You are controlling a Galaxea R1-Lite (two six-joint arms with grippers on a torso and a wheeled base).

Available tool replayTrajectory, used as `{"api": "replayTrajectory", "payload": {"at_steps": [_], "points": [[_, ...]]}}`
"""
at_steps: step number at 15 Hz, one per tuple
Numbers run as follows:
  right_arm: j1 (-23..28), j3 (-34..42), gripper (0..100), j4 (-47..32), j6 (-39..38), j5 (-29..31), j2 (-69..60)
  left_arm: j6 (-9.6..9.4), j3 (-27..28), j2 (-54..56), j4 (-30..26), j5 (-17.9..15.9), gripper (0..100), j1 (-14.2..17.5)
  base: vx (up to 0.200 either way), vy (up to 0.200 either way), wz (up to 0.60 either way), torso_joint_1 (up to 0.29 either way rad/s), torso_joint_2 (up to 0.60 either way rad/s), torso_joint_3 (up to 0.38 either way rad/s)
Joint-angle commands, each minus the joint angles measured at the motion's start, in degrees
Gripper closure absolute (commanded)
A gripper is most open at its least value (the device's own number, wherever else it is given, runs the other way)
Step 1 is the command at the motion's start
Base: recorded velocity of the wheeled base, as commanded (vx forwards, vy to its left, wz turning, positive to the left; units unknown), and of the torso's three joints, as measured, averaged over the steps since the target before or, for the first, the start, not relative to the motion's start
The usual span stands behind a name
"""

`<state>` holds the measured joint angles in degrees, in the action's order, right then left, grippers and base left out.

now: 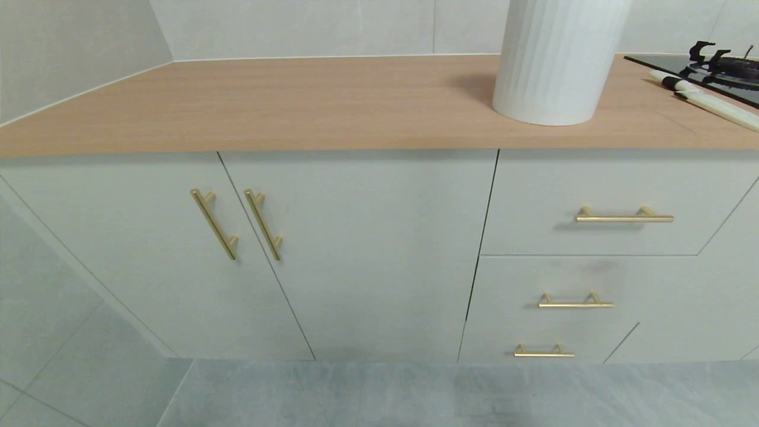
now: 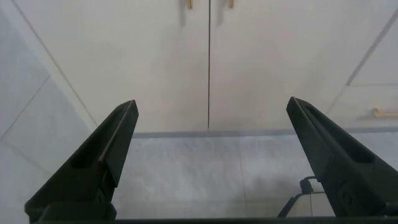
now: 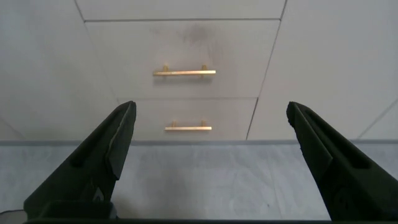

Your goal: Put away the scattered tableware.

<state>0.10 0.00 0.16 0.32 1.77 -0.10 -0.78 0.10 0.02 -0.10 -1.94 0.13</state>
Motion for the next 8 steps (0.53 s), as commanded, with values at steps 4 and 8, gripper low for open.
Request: {"api": "replayTrajectory", "payload": {"at_steps": [4,8], "points": [[0.0,0.0,0,0.0,0.0,0.0,0.1,-0.01,0.0,0.0,0.0,0.0,0,0.0,0.200,0.000,0.00,0.002,0.00,0.002],[0.0,0.0,0,0.0,0.0,0.0,0.2,-0.01,0.0,0.0,0.0,0.0,0,0.0,0.050,0.000,0.00,0.001,0.00,0.002]]}}
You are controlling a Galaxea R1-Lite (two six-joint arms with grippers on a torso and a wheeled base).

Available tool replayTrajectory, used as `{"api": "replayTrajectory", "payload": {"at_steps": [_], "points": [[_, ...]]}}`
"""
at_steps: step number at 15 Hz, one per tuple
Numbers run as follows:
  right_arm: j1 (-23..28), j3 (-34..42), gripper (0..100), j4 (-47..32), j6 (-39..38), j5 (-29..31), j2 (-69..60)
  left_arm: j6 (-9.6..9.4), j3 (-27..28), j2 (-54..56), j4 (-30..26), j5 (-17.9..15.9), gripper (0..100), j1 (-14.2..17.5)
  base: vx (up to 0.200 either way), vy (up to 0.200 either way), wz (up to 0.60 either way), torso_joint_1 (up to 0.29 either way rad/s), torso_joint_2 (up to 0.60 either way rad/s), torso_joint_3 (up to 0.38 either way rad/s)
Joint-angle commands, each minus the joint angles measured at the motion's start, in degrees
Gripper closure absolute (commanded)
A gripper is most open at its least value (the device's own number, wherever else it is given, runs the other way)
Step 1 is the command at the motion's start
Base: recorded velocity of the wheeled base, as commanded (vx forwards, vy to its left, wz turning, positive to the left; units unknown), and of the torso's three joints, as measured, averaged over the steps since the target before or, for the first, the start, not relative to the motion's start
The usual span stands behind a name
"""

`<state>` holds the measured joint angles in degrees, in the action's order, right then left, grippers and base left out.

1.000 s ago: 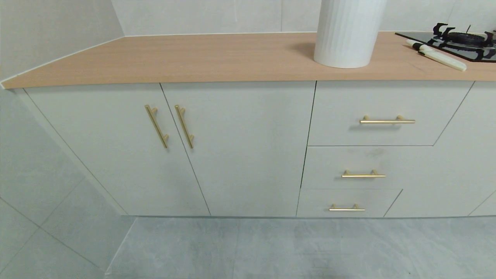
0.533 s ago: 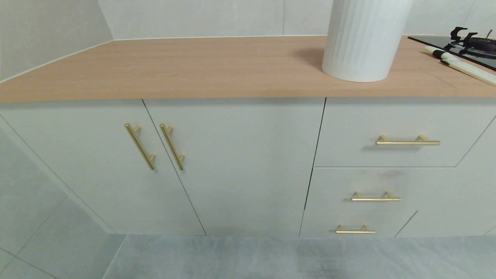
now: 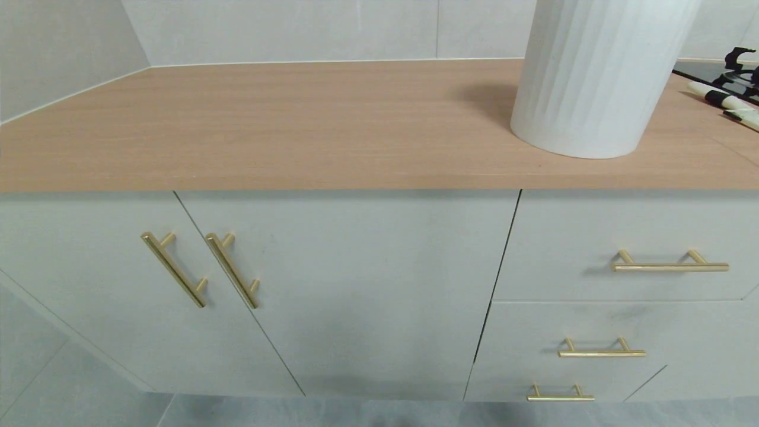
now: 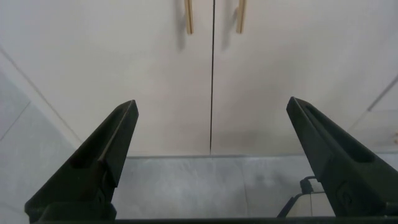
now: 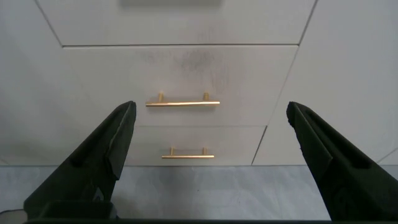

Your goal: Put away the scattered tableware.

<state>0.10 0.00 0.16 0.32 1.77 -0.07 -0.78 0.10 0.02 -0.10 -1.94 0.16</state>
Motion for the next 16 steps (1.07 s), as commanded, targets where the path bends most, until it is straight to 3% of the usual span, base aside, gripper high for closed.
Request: {"api": "replayTrajectory", "payload": {"at_steps": [1,6,8,16], "points": [[0.0,0.0,0,0.0,0.0,0.0,0.1,-0.01,0.0,0.0,0.0,0.0,0,0.0,0.000,0.000,0.00,0.000,0.00,0.000],[0.0,0.0,0,0.0,0.0,0.0,0.2,-0.01,0.0,0.0,0.0,0.0,0,0.0,0.000,0.000,0.00,0.000,0.00,0.000],[0.0,0.0,0,0.0,0.0,-0.1,0.1,-0.01,0.0,0.0,0.0,0.0,0,0.0,0.000,0.000,-0.60,0.002,0.00,0.000],[0.0,0.0,0,0.0,-0.1,-0.1,0.1,0.08,0.0,0.0,0.0,0.0,0,0.0,0.000,0.000,0.00,0.000,0.00,0.000]]}}
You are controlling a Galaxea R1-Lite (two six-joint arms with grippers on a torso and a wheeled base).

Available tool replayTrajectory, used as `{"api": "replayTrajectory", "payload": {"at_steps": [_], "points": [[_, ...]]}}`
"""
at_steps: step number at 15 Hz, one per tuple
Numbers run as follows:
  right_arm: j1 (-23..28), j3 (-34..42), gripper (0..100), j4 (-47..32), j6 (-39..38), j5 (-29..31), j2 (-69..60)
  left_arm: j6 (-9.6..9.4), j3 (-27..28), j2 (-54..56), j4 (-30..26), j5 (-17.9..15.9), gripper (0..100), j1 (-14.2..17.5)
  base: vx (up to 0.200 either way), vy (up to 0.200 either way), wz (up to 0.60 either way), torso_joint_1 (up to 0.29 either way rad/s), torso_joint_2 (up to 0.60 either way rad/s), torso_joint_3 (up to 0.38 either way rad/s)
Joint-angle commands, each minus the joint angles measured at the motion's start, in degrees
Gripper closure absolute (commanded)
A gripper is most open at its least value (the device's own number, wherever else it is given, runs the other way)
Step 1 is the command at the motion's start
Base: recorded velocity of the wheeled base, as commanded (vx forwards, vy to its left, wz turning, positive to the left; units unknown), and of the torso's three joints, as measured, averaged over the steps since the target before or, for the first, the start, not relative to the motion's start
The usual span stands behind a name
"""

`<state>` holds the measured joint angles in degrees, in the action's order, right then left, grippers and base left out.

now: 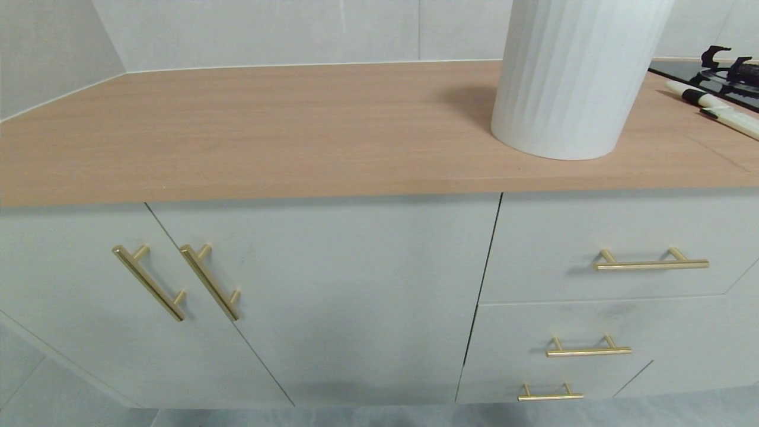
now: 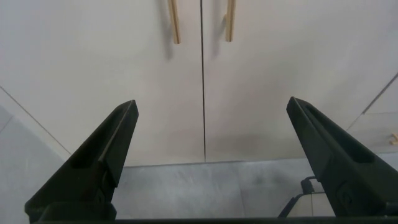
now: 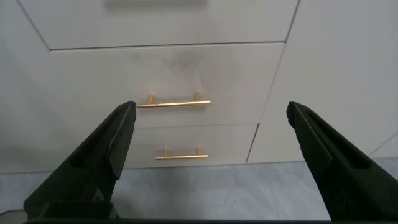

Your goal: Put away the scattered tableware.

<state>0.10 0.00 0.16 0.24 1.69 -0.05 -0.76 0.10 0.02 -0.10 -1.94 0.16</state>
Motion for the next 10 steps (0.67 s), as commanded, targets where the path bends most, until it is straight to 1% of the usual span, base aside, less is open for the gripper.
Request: {"api": "replayTrajectory", "payload": {"at_steps": [1,4,10], "points": [[0.0,0.0,0,0.0,0.0,0.0,0.1,-0.04,0.0,0.0,0.0,0.0,0,0.0,0.000,0.000,0.00,0.000,0.00,0.000],[0.0,0.0,0,0.0,0.0,0.1,0.0,-0.12,0.0,0.0,0.0,0.0,0,0.0,0.000,0.000,0.00,0.000,0.00,0.000],[0.0,0.0,0,0.0,0.0,0.1,0.1,-0.12,0.0,0.0,0.0,0.0,0,0.0,0.000,-0.200,0.00,0.000,0.00,0.001]]}}
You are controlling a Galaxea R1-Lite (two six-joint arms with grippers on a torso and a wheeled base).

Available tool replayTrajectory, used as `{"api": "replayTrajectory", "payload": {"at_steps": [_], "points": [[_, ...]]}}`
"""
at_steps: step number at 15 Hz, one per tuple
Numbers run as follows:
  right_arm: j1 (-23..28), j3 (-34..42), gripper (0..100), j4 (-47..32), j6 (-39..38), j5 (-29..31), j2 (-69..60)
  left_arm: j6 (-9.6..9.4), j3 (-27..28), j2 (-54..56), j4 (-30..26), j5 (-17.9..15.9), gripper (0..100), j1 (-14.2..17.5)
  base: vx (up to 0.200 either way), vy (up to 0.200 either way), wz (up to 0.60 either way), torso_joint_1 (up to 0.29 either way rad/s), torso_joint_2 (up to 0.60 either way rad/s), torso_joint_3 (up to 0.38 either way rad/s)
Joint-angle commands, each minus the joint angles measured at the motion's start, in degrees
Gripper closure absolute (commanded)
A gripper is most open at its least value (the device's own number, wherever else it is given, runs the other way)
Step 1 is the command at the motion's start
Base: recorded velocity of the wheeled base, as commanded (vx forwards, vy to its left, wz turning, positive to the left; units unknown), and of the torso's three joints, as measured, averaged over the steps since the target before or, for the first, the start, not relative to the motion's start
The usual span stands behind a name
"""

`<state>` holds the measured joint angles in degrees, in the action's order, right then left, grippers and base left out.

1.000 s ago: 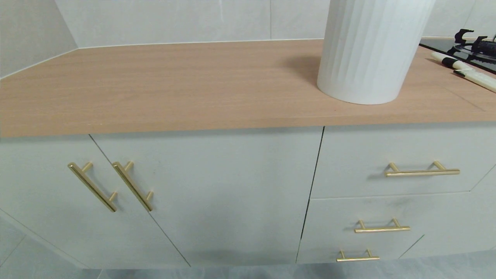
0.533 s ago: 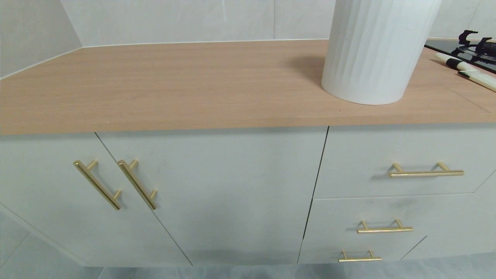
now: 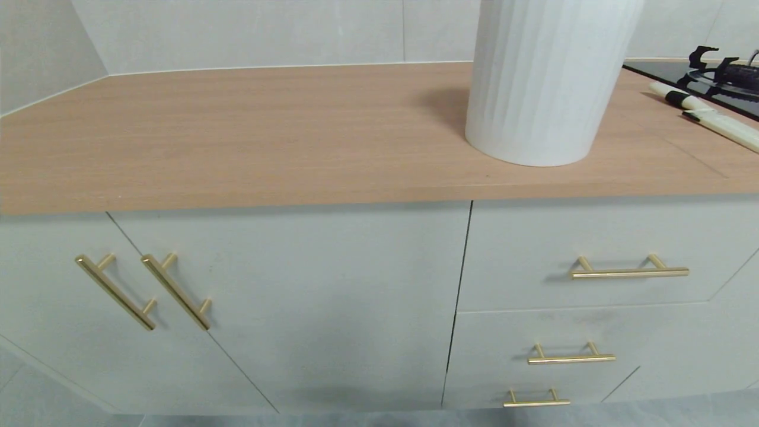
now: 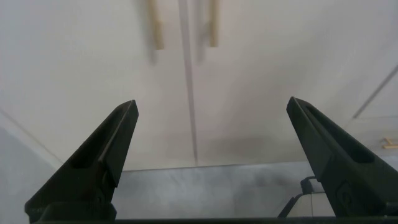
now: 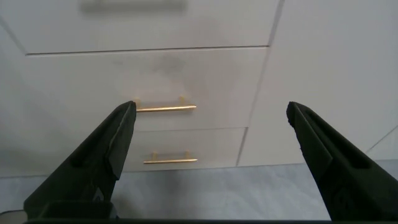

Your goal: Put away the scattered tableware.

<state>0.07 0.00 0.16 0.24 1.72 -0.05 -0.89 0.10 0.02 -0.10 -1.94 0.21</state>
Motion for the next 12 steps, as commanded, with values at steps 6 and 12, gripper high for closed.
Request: {"api": "replayTrajectory", "payload": {"at_steps": [6,12], "points": [[0.0,0.0,0,0.0,0.0,0.0,0.0,0.10,0.0,0.0,0.0,0.0,0,0.0,0.000,-0.200,0.00,0.002,0.00,0.004],[0.0,0.0,0,0.0,0.1,0.0,0.0,0.10,0.0,0.0,0.0,0.0,0,0.0,0.000,-0.100,0.00,0.000,0.00,0.003]]}}
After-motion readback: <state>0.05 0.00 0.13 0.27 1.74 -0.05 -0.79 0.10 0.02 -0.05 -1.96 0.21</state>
